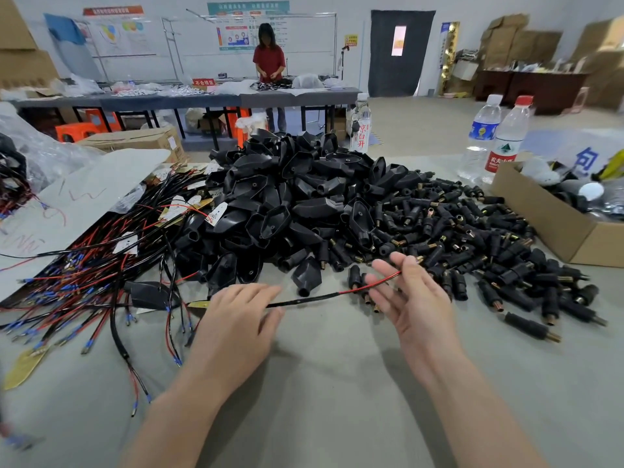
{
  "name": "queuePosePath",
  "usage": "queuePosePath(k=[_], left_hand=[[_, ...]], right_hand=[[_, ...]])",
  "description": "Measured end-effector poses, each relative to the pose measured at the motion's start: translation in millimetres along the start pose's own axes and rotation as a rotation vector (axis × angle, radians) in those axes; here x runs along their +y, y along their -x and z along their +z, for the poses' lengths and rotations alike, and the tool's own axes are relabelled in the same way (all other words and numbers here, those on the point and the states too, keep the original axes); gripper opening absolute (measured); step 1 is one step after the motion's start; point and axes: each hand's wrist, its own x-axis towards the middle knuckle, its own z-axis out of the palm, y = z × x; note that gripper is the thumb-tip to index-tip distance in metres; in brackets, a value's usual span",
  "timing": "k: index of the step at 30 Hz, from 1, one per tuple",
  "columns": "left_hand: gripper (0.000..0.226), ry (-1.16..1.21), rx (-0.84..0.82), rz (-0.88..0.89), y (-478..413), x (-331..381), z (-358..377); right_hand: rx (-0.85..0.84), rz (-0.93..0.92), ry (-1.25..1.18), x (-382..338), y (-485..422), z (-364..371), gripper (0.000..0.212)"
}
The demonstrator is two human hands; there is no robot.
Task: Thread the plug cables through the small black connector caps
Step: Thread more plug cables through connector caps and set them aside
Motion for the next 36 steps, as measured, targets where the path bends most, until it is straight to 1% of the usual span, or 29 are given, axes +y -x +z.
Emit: queuePosePath(k=[2, 4, 6, 8, 10, 12, 14, 16, 17, 18, 20, 21, 22, 24, 27, 29, 32, 34, 36], left_hand=[[0.045, 0.099, 0.028, 0.051, -0.6, 21.0, 0.4], [0.047, 0.262, 0.048, 0.089, -3.1, 47.9, 6.4], [0.040, 0.428, 0.074, 0.091, -2.9, 68.2, 15.7], [0.030, 0.529, 0.102, 0.046, -2.2, 76.0, 23.6], [0.020, 0.642, 0.091, -0.023, -1.5, 74.2, 28.6], [0.015, 0.752, 0.060, -0.078, -1.2, 69.1, 30.8], [0.012, 0.838, 0.027, -0.131, -0.7, 65.6, 31.5], [0.009, 0.863, 0.023, -0.168, 0.4, 63.5, 33.3], [0.009, 0.865, 0.019, -0.186, 1.1, 62.5, 33.9], [0.010, 0.871, 0.011, -0.206, 1.5, 61.3, 34.1], [0.012, 0.892, -0.022, -0.255, 1.3, 58.7, 33.9], [0.012, 0.912, -0.044, -0.282, 1.2, 57.5, 33.8], [0.013, 0.938, -0.064, -0.305, 1.5, 56.3, 33.4], [0.016, 0.986, -0.086, -0.331, 1.8, 54.7, 32.9], [0.018, 0.983, -0.103, -0.332, 1.3, 53.4, 31.5], [0.017, 0.962, -0.103, -0.313, 1.9, 53.3, 30.0], [0.020, 0.946, -0.093, -0.295, 3.4, 53.3, 28.5], [0.021, 0.940, -0.086, -0.288, 3.6, 53.2, 28.1], [0.022, 0.926, -0.086, -0.272, 3.6, 54.0, 27.2]], right_hand=[[-0.054, 0.004, 0.047, 2.9, 3.8, 5.8, 0.027], [-0.109, 0.004, 0.118, 7.6, 7.9, 11.9, 0.028], [-0.174, 0.012, 0.170, 13.2, 13.3, 18.3, 0.028], [-0.233, 0.026, 0.173, 18.5, 18.0, 21.8, 0.027], [-0.262, 0.025, 0.199, 21.2, 19.6, 22.9, 0.028], [-0.285, -0.024, 0.313, 21.9, 19.5, 23.0, 0.028], [-0.242, -0.107, 0.429, 20.3, 18.6, 23.0, 0.029], [-0.085, -0.189, 0.479, 16.1, 14.9, 18.2, 0.030], [0.015, -0.249, 0.565, 15.2, 11.3, 12.5, 0.029], [0.106, -0.313, 0.727, 14.6, 7.1, 5.8, 0.025], [0.214, -0.360, 1.162, 16.3, 2.4, -5.6, 0.017], [0.224, -0.348, 1.366, 19.3, 1.7, -8.8, 0.026], [0.213, -0.335, 1.520, 23.4, 1.4, -10.4, 0.036], [0.184, -0.354, 1.694, 29.2, 2.0, -10.6, 0.044], [0.167, -0.356, 1.740, 27.6, 1.3, -12.5, 0.043], [0.155, -0.349, 1.735, 26.3, 1.9, -14.1, 0.038], [0.074, -0.377, 1.603, 23.8, 4.4, -20.5, 0.031], [-0.016, -0.411, 1.493, 19.3, 5.8, -32.6, 0.034], [-0.101, -0.444, 1.451, 14.3, 7.2, -45.6, 0.035]])
